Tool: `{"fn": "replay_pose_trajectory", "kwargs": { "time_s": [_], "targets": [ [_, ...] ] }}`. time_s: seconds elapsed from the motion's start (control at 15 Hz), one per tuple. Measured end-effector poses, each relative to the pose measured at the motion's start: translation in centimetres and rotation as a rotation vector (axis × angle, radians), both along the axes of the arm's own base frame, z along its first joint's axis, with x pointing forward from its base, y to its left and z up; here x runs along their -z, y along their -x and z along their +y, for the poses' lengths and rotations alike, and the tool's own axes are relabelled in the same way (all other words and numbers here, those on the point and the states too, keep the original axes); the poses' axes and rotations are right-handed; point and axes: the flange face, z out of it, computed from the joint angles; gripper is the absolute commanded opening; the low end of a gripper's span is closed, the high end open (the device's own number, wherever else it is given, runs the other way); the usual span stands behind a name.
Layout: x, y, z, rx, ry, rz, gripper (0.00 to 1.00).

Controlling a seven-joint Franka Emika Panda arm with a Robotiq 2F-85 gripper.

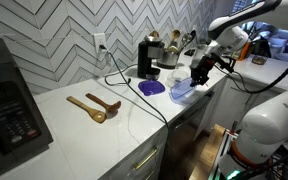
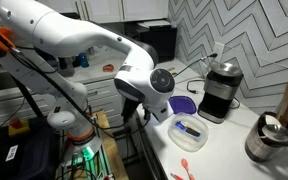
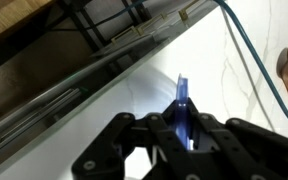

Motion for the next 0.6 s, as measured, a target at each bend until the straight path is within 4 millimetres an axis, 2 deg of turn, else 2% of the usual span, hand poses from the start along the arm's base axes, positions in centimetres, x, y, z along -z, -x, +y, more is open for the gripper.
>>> {"fn": "replay_pose_trajectory", "kwargs": {
  "time_s": [0.2, 0.6],
  "targets": [
    [-0.9, -0.3, -0.5, -0.041, 0.031, -0.037, 0.02],
    [-5.6, -0.8, -4.0, -0.281, 0.176, -0.196, 0.02]
  ]
}}
